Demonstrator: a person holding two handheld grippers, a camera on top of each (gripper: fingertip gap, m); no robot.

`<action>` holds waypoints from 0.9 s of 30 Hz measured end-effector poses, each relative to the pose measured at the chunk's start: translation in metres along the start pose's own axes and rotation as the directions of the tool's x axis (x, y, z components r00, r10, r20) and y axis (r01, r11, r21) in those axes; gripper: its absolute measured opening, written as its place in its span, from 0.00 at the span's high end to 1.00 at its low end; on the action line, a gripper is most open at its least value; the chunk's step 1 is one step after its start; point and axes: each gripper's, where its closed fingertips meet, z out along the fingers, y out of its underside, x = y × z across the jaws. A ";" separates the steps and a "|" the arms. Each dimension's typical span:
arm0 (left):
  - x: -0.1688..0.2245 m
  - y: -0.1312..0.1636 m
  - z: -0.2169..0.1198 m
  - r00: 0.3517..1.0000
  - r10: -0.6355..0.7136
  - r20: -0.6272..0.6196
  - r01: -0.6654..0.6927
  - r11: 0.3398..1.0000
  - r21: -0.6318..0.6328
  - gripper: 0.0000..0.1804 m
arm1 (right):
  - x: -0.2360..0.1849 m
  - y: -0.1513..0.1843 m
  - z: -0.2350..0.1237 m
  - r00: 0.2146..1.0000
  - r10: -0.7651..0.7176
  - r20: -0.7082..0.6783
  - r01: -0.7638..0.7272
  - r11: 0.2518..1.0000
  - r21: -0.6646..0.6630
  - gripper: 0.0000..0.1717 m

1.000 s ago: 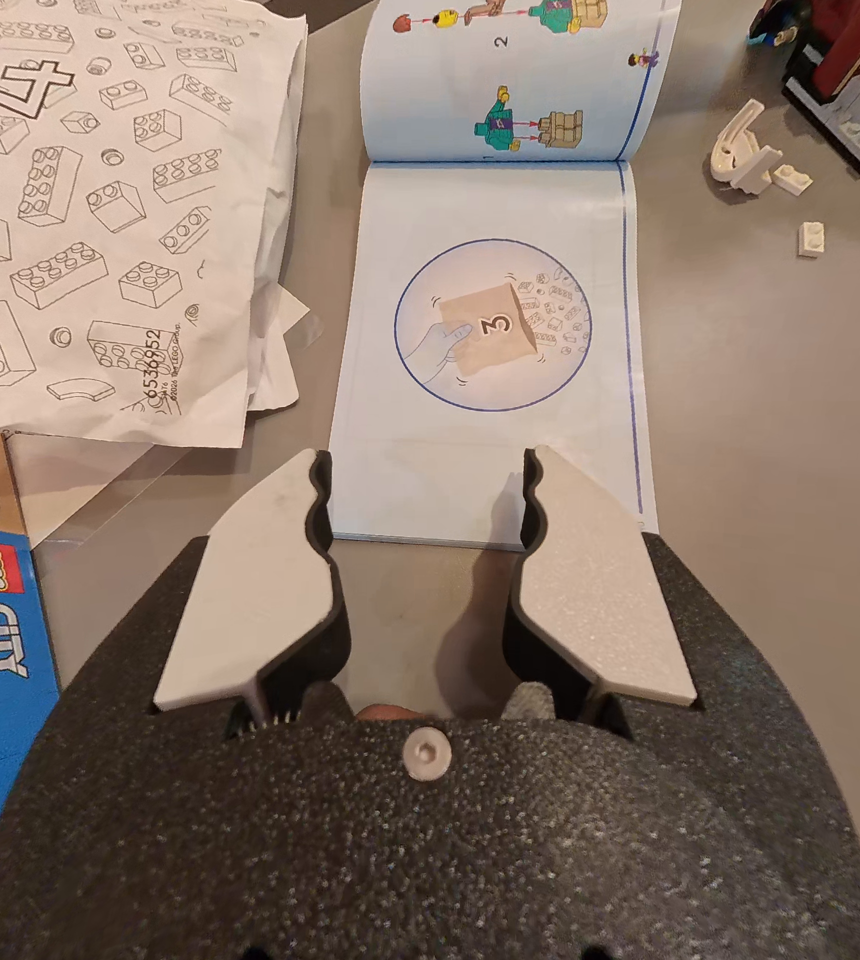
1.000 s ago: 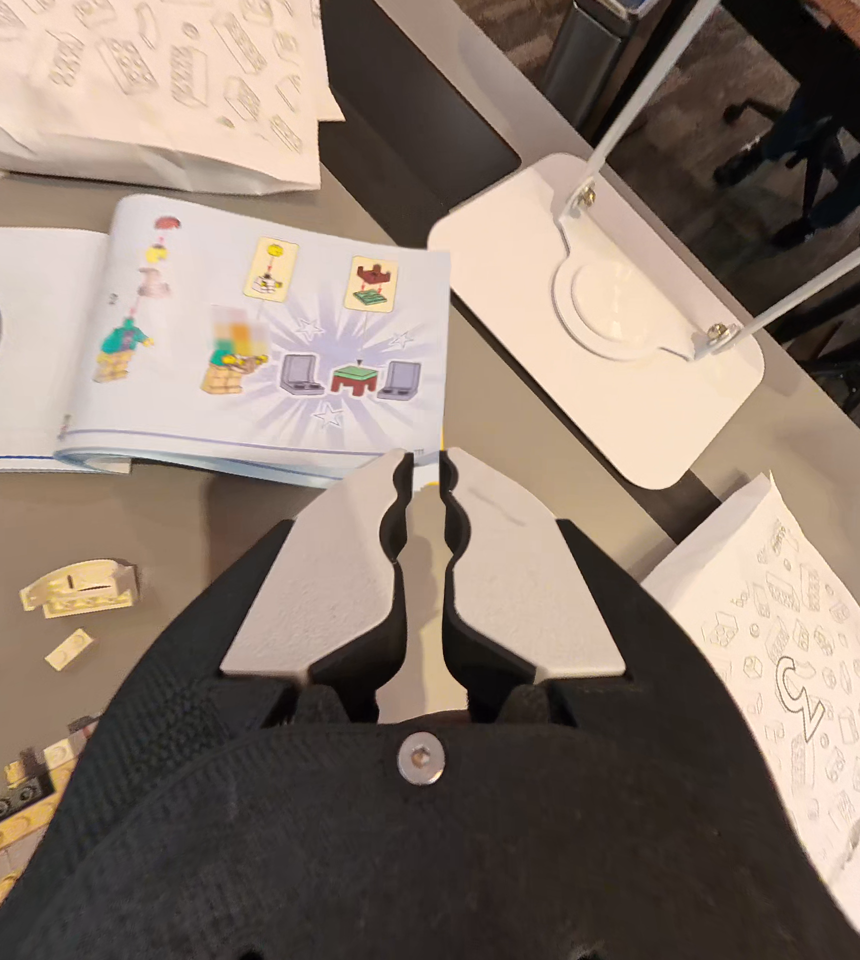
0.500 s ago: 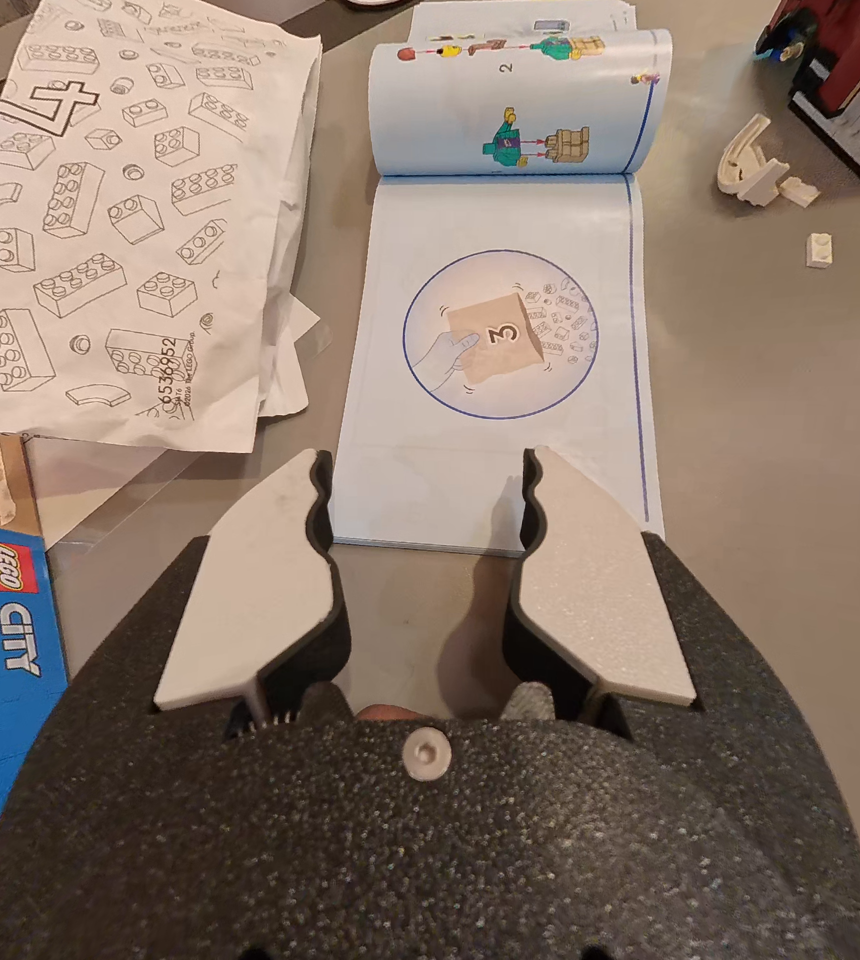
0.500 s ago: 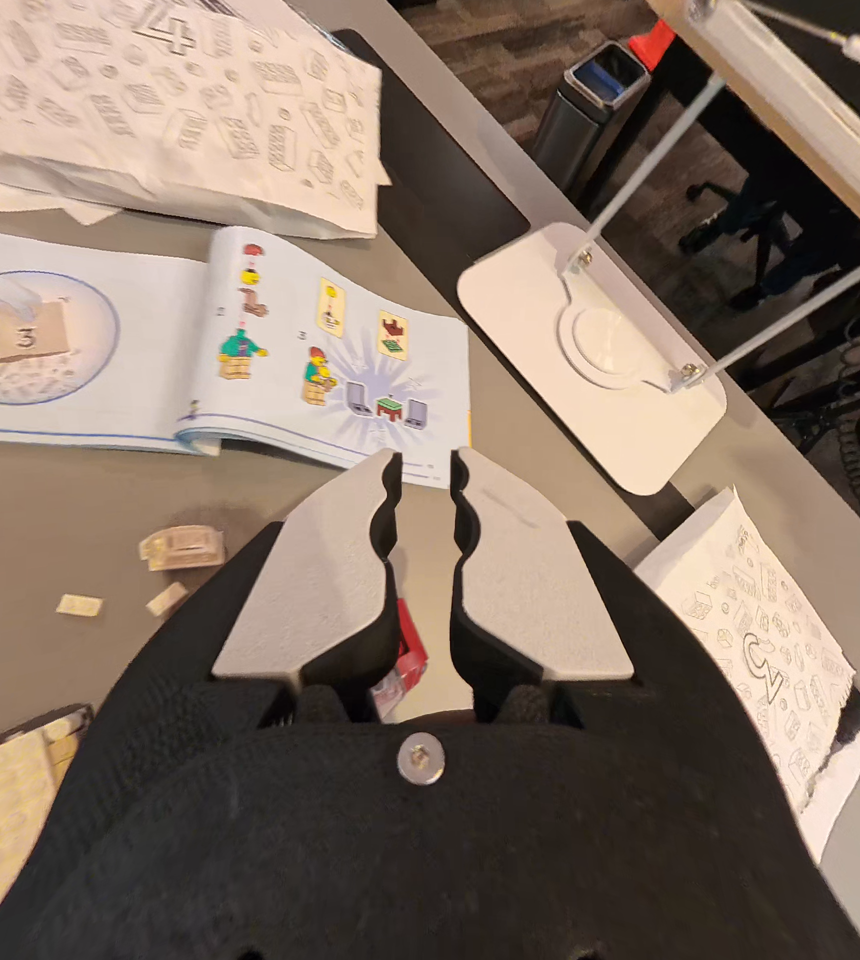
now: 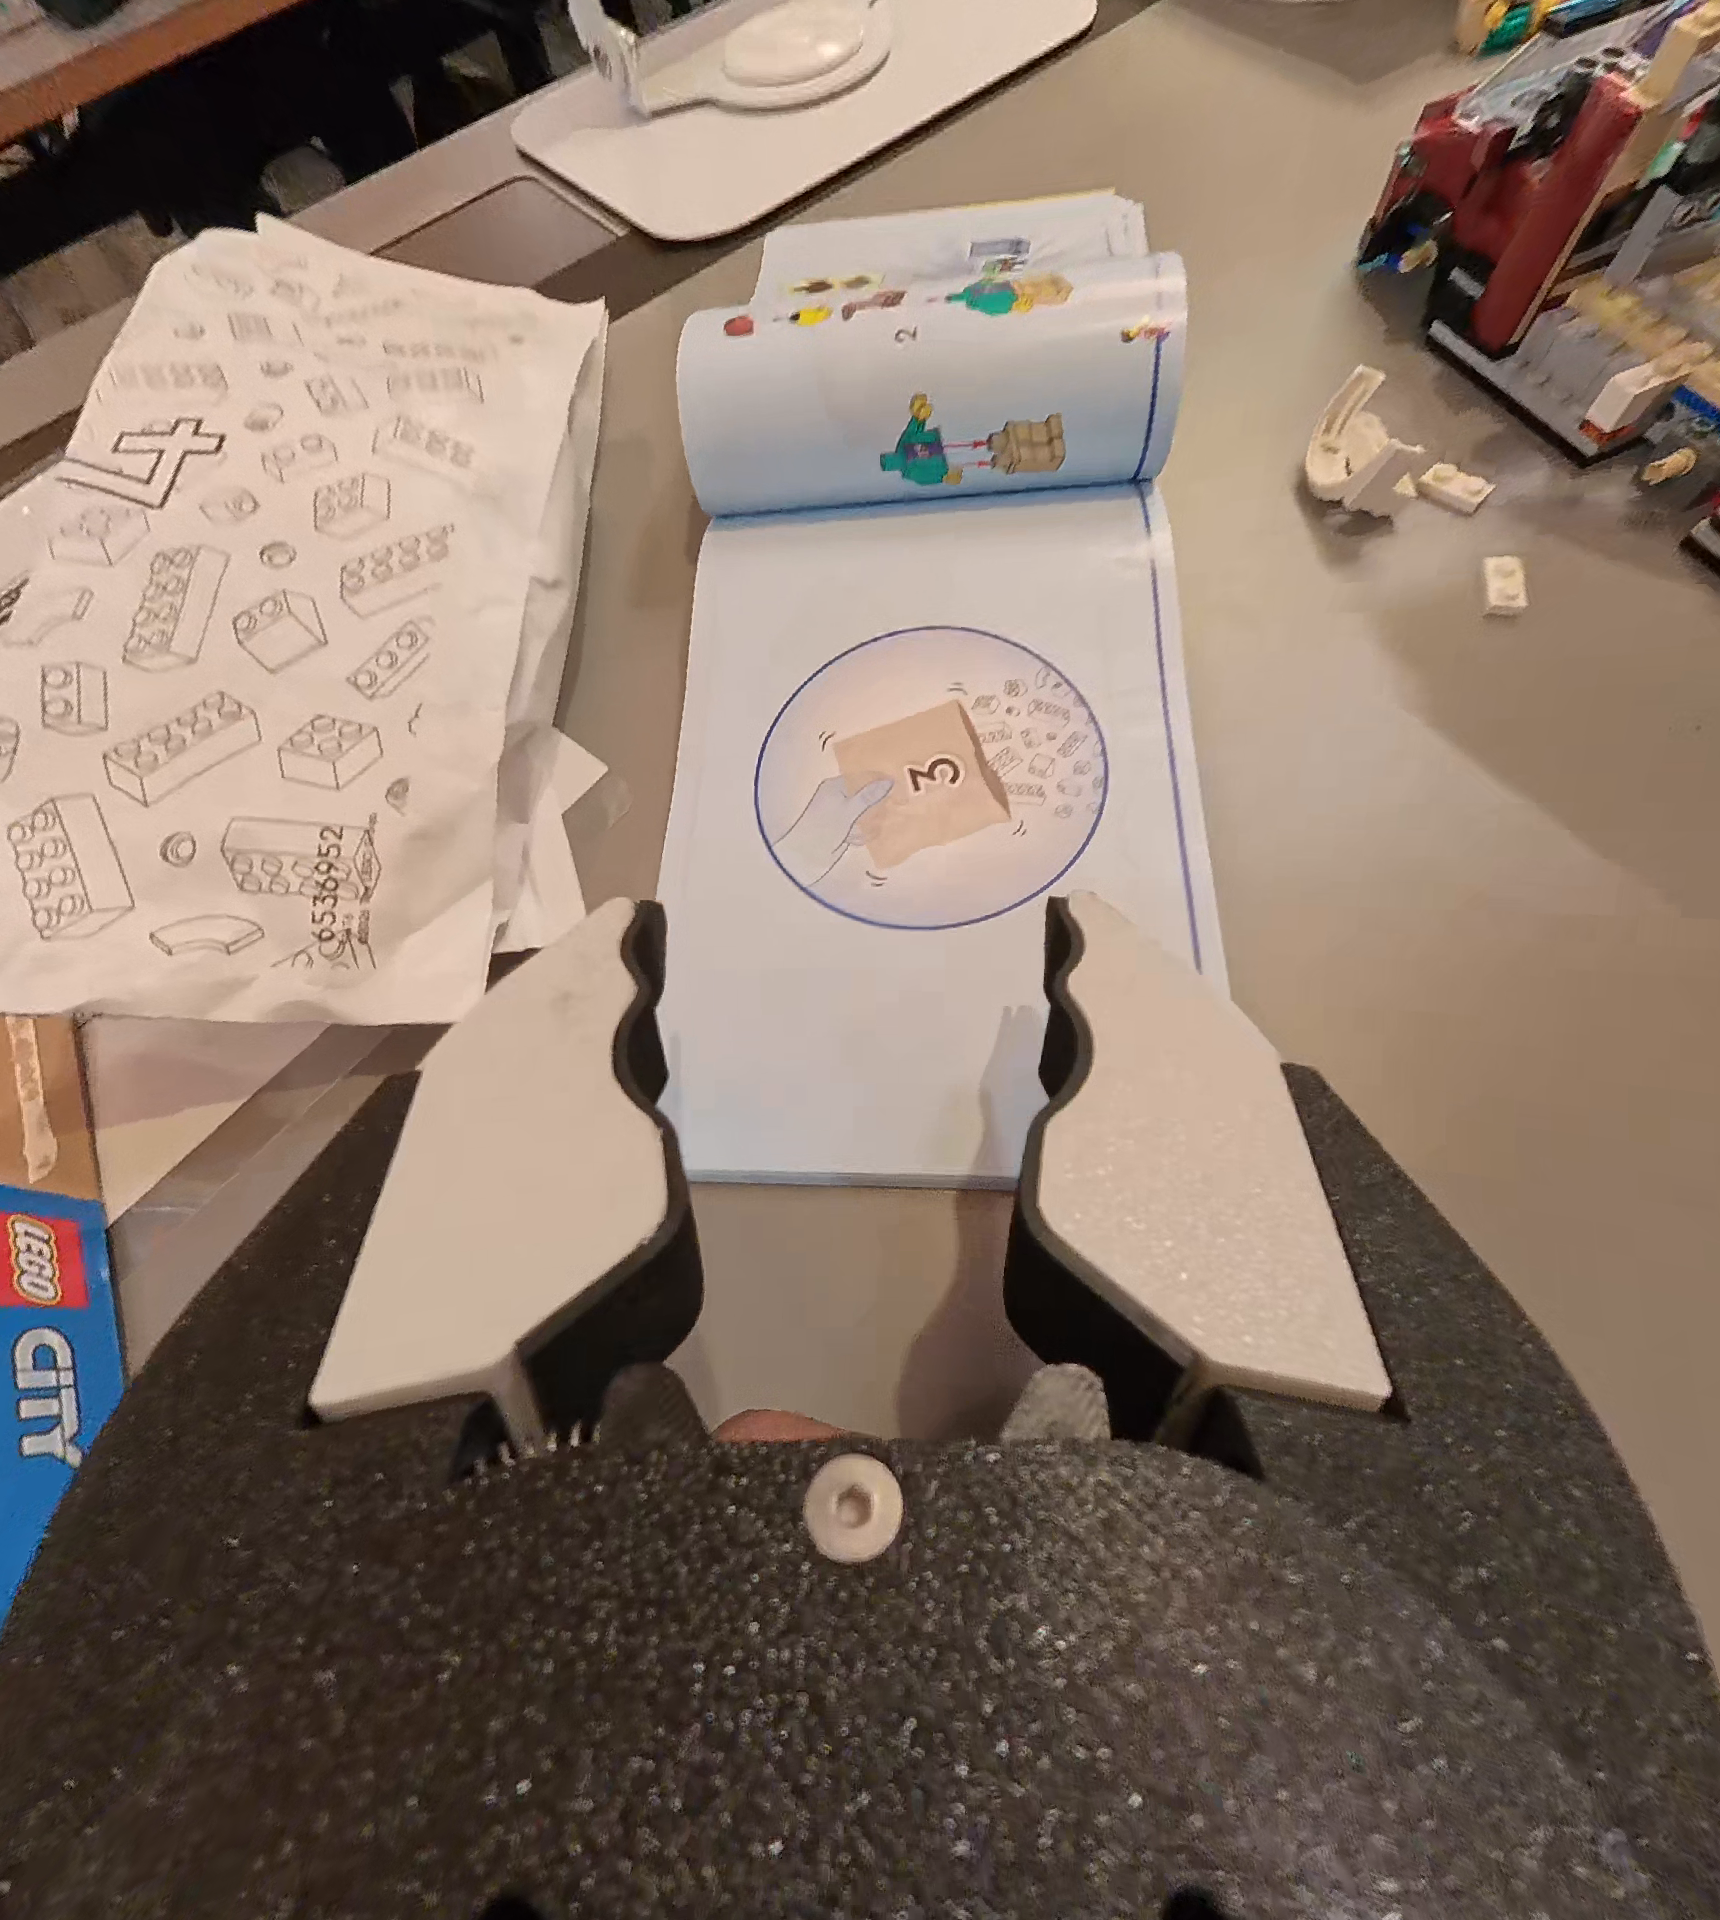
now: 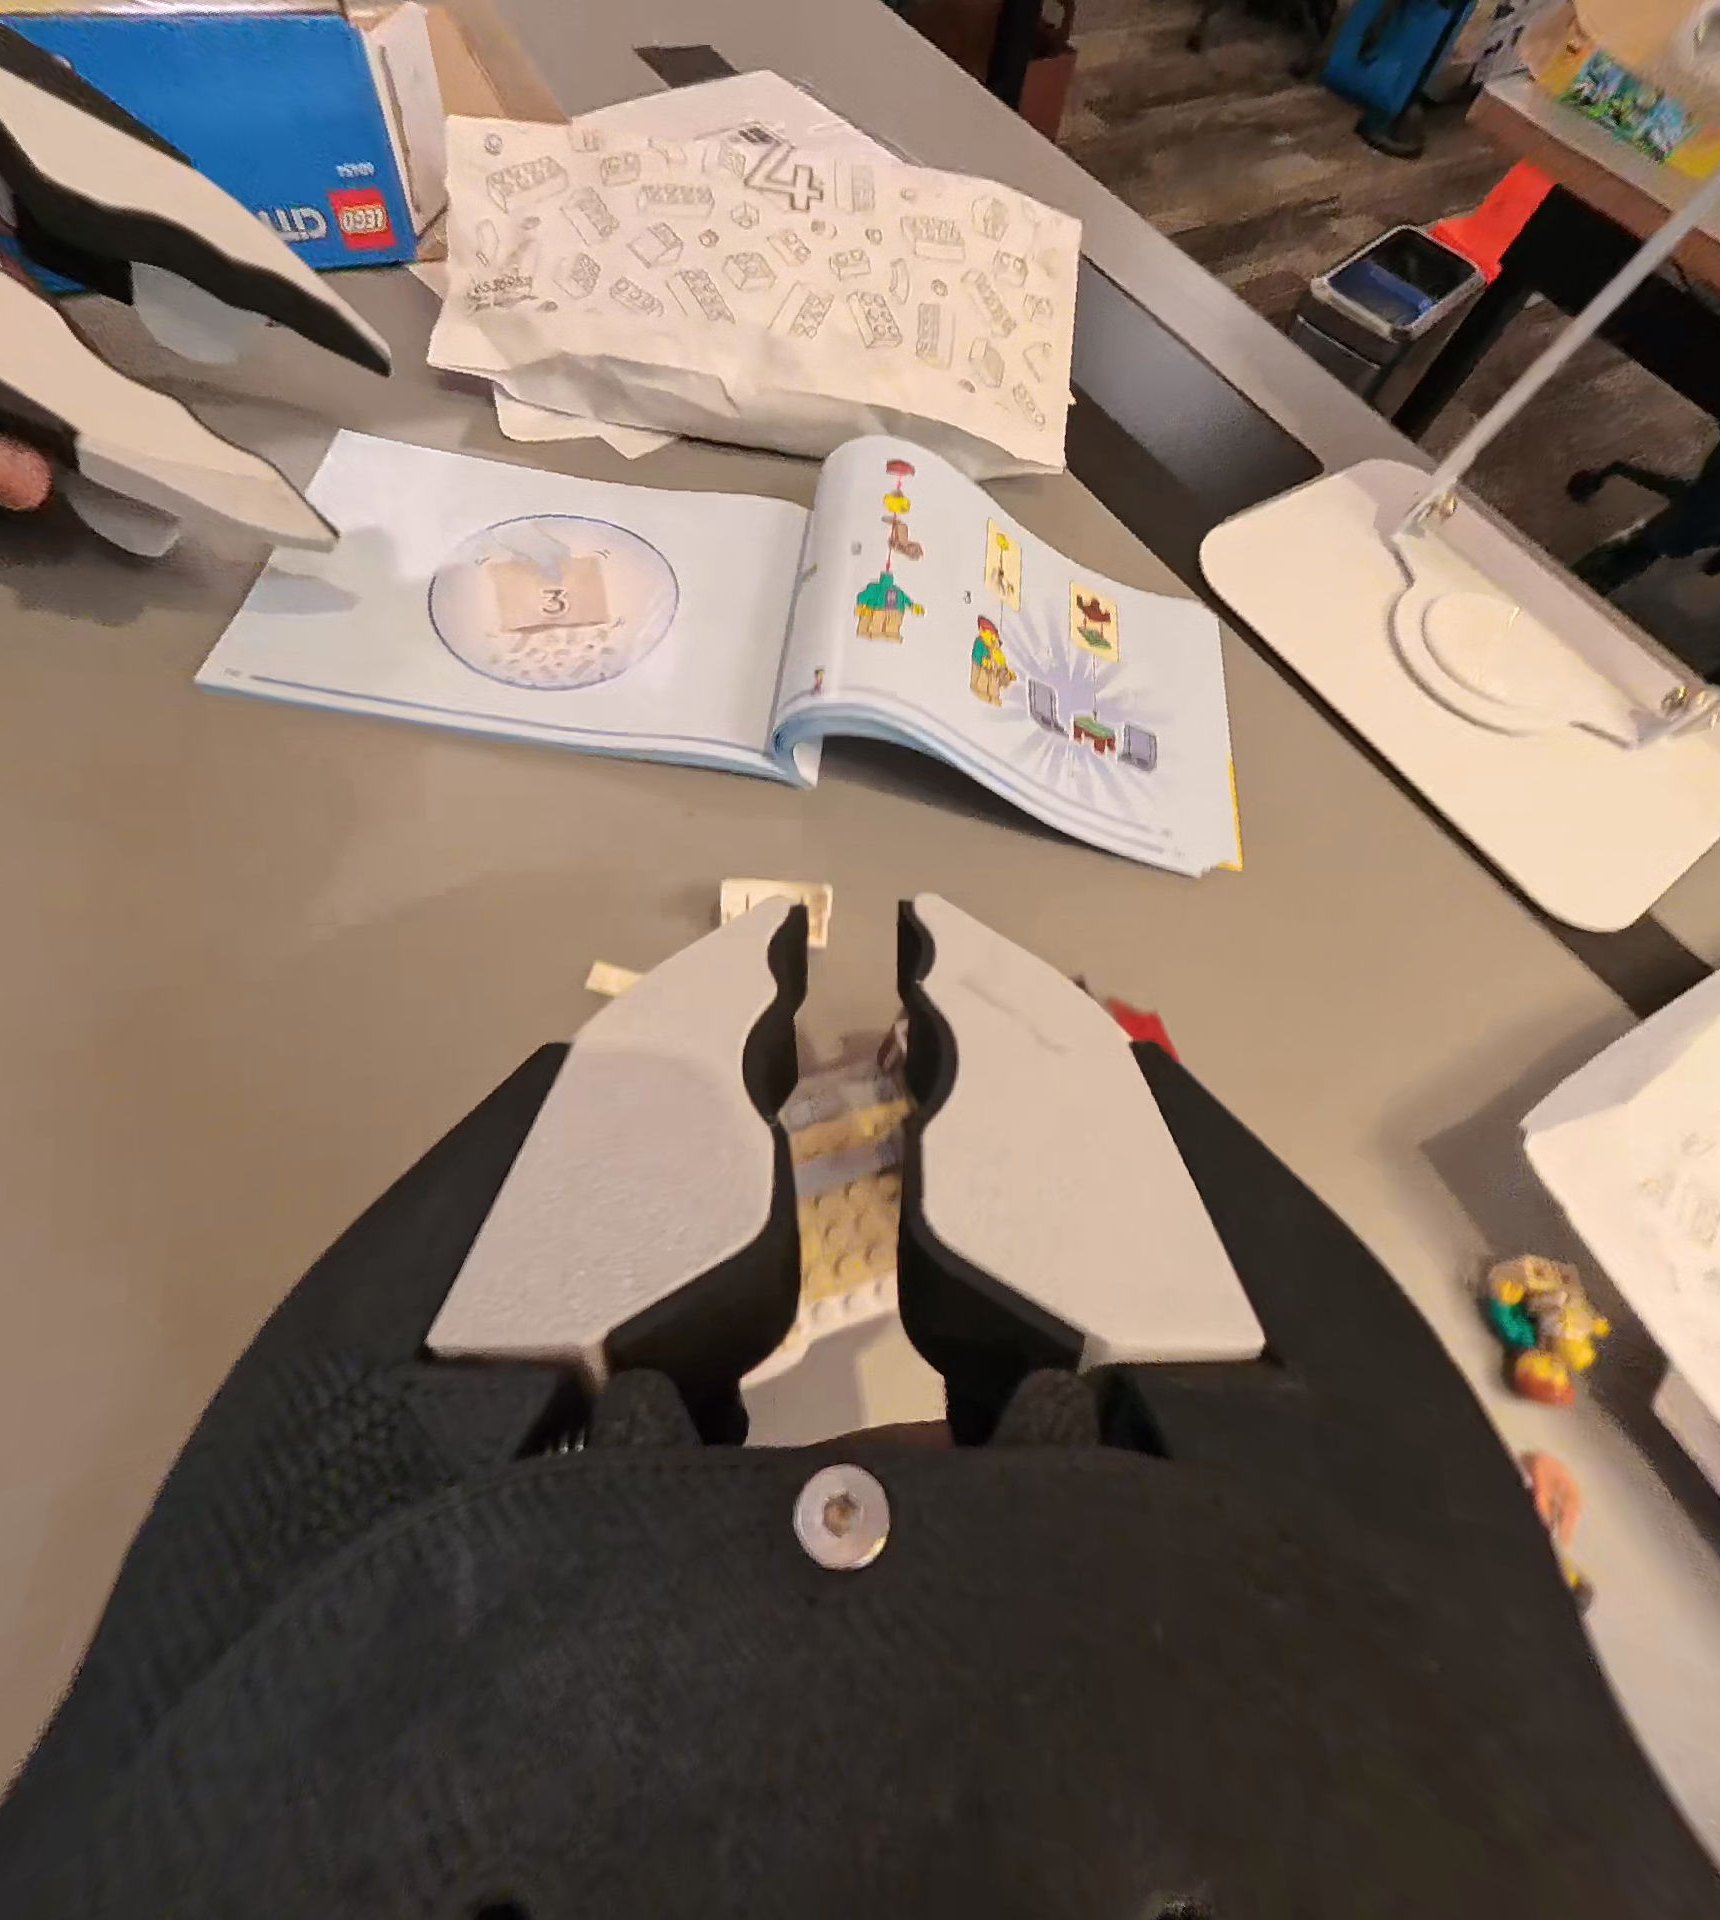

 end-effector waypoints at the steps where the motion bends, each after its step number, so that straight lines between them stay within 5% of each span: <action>1: 0.002 -0.001 0.001 1.000 0.010 -0.001 -0.010 1.000 0.004 0.61 | 0.001 0.006 -0.003 1.000 0.010 -0.003 -0.010 1.000 0.004 0.91; 6: 0.002 0.003 0.007 0.999 0.029 0.015 -0.029 0.999 -0.022 0.61 | 0.004 0.032 -0.008 0.999 0.046 0.000 -0.046 0.999 -0.006 0.90; 27: 0.003 0.008 0.011 0.999 0.045 0.020 -0.044 0.997 -0.060 0.61 | 0.008 0.042 -0.006 0.996 0.085 -0.003 -0.084 0.996 0.010 0.89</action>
